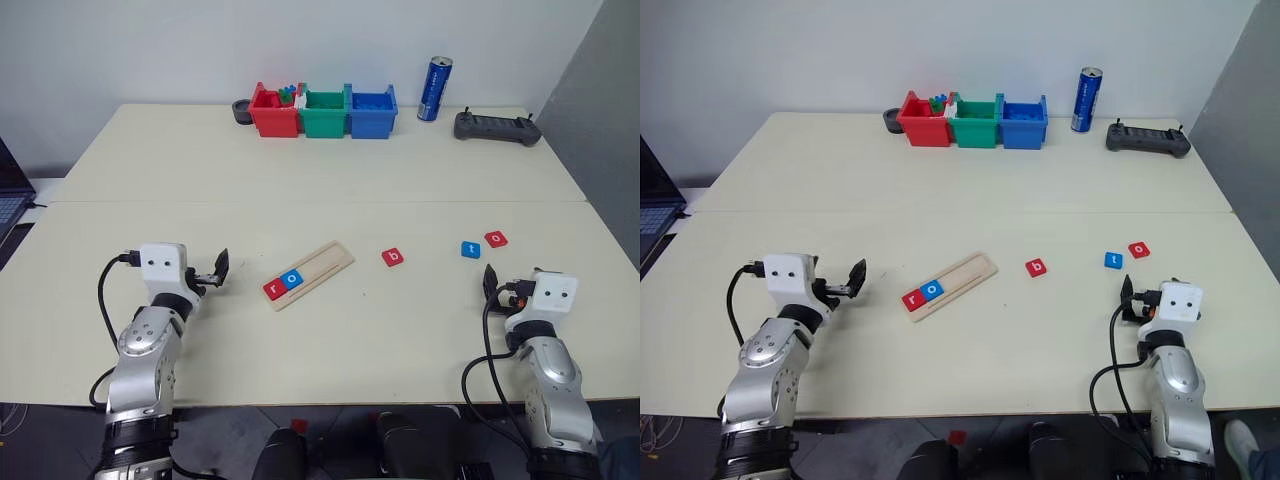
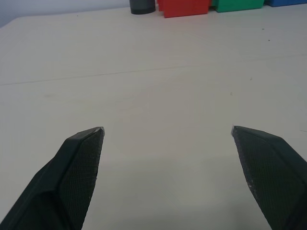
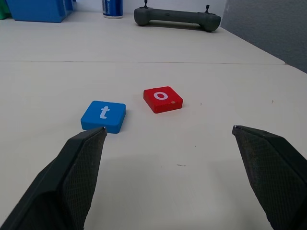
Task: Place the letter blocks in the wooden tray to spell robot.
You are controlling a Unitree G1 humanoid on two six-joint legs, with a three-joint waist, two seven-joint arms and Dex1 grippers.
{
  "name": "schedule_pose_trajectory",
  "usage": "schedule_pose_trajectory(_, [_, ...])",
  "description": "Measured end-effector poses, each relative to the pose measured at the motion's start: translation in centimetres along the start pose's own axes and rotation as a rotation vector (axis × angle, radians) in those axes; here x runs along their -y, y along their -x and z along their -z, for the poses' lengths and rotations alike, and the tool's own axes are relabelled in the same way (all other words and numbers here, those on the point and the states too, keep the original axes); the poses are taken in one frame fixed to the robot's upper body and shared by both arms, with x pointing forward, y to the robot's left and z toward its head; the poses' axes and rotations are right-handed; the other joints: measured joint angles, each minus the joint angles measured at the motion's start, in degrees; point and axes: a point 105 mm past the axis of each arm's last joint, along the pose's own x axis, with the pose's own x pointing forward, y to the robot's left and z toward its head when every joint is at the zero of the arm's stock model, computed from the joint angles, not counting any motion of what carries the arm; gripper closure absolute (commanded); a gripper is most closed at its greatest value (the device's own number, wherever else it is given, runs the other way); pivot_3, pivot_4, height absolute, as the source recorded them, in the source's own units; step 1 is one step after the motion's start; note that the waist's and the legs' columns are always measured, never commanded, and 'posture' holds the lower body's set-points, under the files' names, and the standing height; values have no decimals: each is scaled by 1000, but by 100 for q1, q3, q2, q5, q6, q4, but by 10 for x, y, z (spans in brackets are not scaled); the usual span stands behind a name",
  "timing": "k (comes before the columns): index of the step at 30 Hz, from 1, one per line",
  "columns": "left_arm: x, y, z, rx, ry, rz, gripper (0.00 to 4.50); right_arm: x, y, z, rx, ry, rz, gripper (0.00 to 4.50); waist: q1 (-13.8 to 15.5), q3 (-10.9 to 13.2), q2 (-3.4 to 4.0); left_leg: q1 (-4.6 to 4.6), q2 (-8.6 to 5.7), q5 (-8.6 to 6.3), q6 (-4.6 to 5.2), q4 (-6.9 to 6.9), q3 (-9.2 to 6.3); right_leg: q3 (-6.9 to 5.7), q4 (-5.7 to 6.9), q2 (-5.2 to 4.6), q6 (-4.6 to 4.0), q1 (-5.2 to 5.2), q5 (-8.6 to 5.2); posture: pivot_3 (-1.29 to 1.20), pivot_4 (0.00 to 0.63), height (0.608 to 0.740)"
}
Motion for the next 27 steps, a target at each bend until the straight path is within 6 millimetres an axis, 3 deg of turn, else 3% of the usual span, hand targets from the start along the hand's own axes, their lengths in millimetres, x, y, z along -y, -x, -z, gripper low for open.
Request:
schedule_pose_trajectory(13, [-1, -5, -9, 24, 0, -17, 0, 4, -1, 9, -42, 5, 8, 32, -1, 0, 0, 0, 0, 0, 0, 0, 0, -1, 0, 0, 0, 0, 0, 0, 150, 740])
schedule_pose_trajectory(27, [-1, -4, -6, 13, 7, -21, 0, 13, -1, 13, -70, 5, 35, 32, -1, 0, 0, 0, 0, 0, 0, 0, 0, 0, 0, 1, 0, 0, 0, 0, 150, 740])
